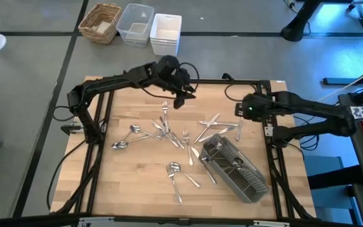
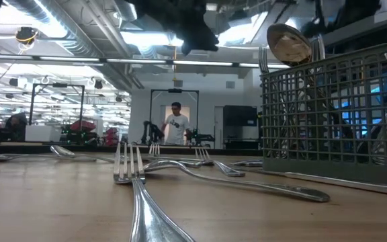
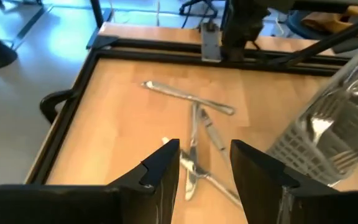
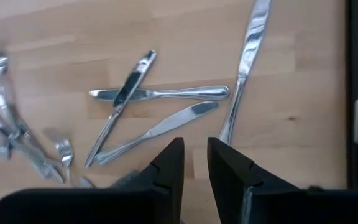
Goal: Sort silverware
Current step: Put the silver table knife into the gray silverware basket
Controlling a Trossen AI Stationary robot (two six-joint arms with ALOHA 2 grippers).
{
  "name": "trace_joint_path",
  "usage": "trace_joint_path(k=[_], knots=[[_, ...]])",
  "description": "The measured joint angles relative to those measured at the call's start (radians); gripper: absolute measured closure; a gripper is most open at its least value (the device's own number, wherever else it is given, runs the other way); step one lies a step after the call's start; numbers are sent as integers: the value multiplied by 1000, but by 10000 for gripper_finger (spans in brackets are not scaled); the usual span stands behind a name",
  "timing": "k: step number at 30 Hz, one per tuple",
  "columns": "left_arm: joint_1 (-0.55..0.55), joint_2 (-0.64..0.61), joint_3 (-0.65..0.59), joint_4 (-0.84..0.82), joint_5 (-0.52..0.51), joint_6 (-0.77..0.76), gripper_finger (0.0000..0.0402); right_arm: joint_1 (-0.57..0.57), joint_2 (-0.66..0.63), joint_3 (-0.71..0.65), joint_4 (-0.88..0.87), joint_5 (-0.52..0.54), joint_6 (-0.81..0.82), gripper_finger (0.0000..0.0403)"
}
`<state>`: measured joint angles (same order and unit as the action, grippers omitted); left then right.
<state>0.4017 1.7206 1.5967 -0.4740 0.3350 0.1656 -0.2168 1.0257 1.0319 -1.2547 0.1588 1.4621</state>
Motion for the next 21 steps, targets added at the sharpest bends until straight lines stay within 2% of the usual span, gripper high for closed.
trace_joint_path(k=[4, 9, 14, 21], knots=[[42, 0, -3, -26, 3, 31, 265, -110, 19, -100, 51, -71, -3, 331], [77, 0, -27, -8, 3, 62, 265, -196, 51, -209, 145, -127, -4, 331], [103, 0, -53, -11, 2, 78, 265, -230, 85, -288, 268, -152, -5, 331], [129, 5, -53, -6, 2, 73, 265, -272, 149, -366, 294, -144, -5, 331]])
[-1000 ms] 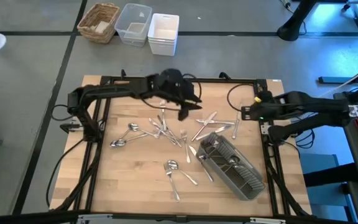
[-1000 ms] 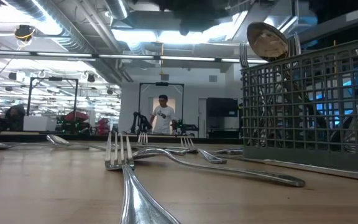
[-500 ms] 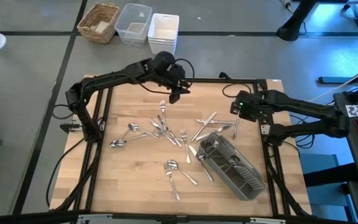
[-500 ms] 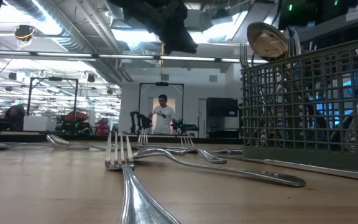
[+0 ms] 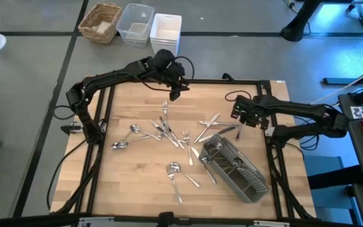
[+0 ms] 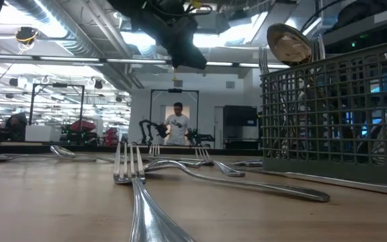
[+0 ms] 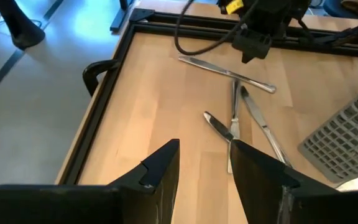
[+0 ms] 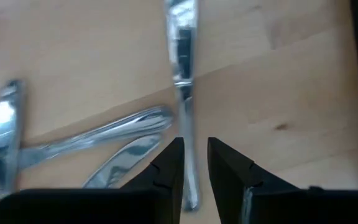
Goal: Sort silverware
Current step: Put the silver table knife into the gray silverware basket
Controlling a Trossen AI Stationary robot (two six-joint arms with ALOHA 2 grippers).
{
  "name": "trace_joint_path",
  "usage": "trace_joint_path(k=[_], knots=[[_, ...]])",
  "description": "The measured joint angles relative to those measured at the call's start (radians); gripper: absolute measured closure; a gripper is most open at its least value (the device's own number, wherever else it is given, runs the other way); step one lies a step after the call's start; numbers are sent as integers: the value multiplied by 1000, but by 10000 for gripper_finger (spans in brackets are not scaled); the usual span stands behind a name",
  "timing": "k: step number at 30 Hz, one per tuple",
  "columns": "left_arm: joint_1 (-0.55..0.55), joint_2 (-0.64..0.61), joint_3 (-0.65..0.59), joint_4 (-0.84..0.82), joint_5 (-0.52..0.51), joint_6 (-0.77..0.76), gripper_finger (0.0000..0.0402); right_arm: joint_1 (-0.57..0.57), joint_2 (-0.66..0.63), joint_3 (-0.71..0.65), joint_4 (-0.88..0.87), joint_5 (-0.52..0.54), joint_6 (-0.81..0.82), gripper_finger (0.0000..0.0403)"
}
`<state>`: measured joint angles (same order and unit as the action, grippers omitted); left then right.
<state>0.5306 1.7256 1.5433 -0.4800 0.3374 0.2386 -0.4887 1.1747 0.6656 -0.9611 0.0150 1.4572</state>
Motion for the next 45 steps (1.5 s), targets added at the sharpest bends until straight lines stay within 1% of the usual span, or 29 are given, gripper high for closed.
trace_joint_path(k=[2, 7, 10, 14, 21, 27, 37, 45], knots=[[3, 0, 0, 2, 0, -1, 265, -12, 17, -20, 12, 0, 0, 331], [8, 0, 0, 2, 0, -3, 265, -24, 42, -54, 119, 0, 0, 331], [8, 0, 0, 3, 0, -4, 265, -24, 42, -64, 167, 26, -1, 331], [8, 0, 0, 6, 0, -9, 265, -24, 42, -65, 156, 60, -1, 331], [8, 0, 0, 6, 0, -5, 265, -23, 47, -65, 154, 64, -1, 331], [8, 0, 0, 6, -1, -3, 265, -23, 109, -65, 158, 67, -1, 331], [8, 0, 0, 6, -1, -3, 265, -23, 209, -61, 244, 56, -33, 331], [8, 0, 0, 5, -1, 1, 265, -22, 239, -61, 243, 48, -52, 331]])
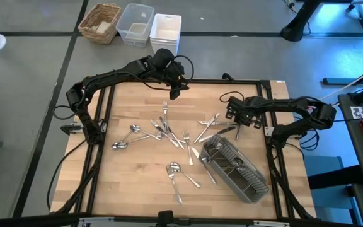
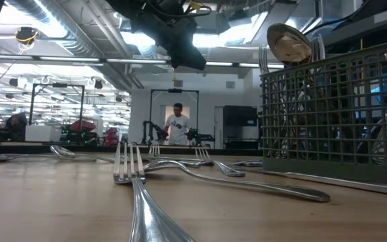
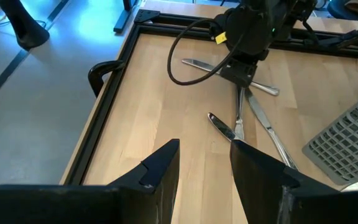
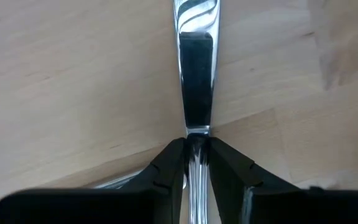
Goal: Sort silverware
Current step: Put the silver table knife into the gray silverware basket
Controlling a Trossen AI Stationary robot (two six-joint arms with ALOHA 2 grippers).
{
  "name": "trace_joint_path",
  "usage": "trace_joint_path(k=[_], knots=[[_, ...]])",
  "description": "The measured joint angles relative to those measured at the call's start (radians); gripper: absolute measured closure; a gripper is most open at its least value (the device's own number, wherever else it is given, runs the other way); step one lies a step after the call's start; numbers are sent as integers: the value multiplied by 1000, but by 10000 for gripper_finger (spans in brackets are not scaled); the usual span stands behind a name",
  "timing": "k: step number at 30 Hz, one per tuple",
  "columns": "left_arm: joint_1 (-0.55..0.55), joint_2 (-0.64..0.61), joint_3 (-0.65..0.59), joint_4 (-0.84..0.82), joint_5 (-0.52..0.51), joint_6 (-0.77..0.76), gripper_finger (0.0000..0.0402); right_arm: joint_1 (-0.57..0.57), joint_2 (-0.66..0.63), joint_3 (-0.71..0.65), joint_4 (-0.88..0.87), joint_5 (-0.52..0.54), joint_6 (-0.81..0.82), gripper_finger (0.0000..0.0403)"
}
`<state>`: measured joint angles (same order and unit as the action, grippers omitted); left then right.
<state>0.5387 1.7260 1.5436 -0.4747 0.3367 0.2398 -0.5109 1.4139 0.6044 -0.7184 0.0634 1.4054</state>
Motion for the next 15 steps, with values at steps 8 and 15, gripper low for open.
trace_joint_path(k=[8, 15], knots=[[0, 0, 0, 0, 0, 0, 265, 0, 0, -1, -8, 11, -27, 331], [0, 1, 0, 0, 0, 8, 265, 1, 0, -3, 16, 25, -29, 331]])
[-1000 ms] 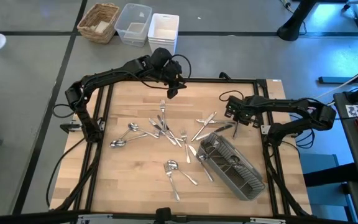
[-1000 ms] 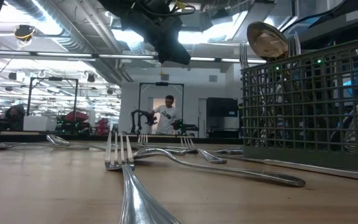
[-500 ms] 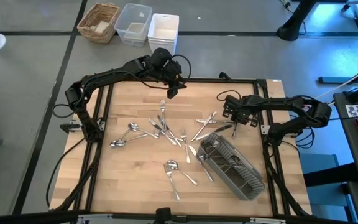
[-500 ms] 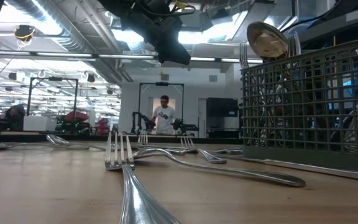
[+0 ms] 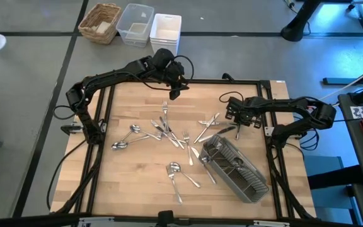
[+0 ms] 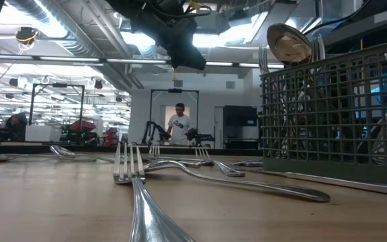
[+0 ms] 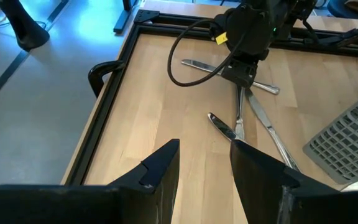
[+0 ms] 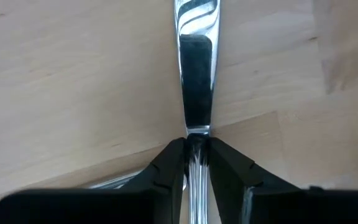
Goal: Sort silverware
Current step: Put the silver table knife into the gray silverware basket
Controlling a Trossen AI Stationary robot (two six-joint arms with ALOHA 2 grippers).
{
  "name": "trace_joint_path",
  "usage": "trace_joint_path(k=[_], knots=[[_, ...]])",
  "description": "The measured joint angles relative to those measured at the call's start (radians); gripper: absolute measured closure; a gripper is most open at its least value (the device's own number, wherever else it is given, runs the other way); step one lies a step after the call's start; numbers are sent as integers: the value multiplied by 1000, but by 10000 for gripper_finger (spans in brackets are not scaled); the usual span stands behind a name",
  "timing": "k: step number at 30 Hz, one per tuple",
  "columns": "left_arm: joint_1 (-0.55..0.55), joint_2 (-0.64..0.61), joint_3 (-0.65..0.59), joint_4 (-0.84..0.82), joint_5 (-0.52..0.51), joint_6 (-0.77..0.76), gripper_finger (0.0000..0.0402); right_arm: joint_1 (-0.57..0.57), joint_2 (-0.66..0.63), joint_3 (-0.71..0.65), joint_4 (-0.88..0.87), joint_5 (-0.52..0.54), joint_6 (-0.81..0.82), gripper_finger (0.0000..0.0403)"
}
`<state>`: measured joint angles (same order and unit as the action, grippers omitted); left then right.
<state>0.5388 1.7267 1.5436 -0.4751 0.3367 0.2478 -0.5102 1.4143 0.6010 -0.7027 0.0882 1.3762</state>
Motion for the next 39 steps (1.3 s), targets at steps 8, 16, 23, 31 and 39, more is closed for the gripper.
trace_joint_path(k=[8, 16, 23, 31, 39], knots=[[0, 1, 0, 0, 0, 0, 265, 0, 1, 0, 2, 16, -56, 331], [4, 1, 0, 1, -3, -47, 265, 0, -1, 1, -24, 39, -84, 331], [14, 1, 0, 13, -5, -76, 265, 5, -38, 33, -78, 53, -103, 331], [16, 1, 0, 23, -5, -84, 265, 6, -46, 38, -94, 5, -103, 332], [16, 1, 0, 23, -5, -90, 265, 6, -47, 28, -84, 8, -103, 332]])
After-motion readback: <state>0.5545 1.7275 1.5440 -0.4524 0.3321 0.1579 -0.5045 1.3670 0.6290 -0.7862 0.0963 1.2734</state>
